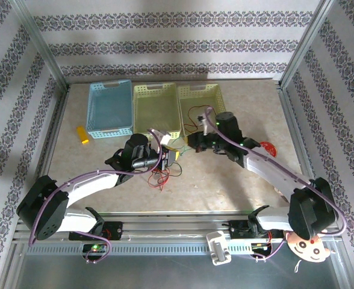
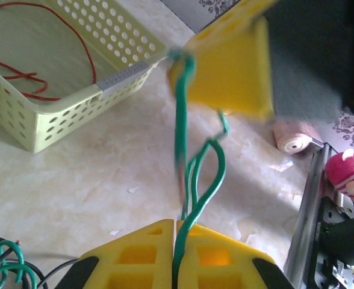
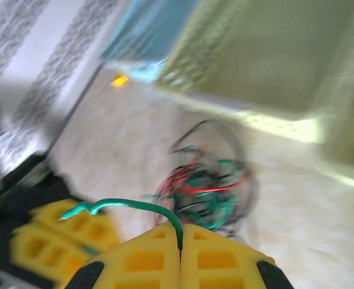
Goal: Untangle the cables
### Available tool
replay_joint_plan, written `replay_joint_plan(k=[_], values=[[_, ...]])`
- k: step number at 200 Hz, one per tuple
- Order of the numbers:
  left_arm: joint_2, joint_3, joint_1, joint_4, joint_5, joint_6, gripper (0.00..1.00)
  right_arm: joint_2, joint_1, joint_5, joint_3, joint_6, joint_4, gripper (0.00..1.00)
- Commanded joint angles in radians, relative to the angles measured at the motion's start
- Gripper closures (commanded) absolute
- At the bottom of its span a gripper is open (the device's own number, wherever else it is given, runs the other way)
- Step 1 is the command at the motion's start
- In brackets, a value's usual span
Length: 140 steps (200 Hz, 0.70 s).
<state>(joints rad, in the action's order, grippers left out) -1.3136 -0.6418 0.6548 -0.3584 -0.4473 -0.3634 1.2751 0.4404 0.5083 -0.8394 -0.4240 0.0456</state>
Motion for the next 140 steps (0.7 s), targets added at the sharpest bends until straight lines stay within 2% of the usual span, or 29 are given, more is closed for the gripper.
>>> replay_joint_plan(k=[1, 37, 84, 108, 140], values=[[0.022, 0.046, -0.013, -0.024, 0.072, -0.022, 1.00, -0.083, -0.087, -0.271, 0.060, -0.092, -0.059, 1.00], [0.032, 0.076, -0.033, -0.118, 0.040, -0.061, 1.00, -0.162, -0.130, -0.357, 0.121, -0.133, -0.053, 1.00], [0.071, 0.084, -0.065, -0.129, -0.027, -0.081, 1.00, -0.255, -0.199, -0.549, 0.180, -0.218, 0.000, 1.00], [0.097, 0.090, -0.078, -0.083, -0.051, -0.069, 1.00, -0.274, -0.245, -0.555, 0.194, -0.259, 0.002, 1.00], [0.128, 0.116, -0.094, -0.069, -0.075, -0.082, 1.00, -0.275, -0.253, -0.595, 0.191, -0.279, 0.018, 1.00]])
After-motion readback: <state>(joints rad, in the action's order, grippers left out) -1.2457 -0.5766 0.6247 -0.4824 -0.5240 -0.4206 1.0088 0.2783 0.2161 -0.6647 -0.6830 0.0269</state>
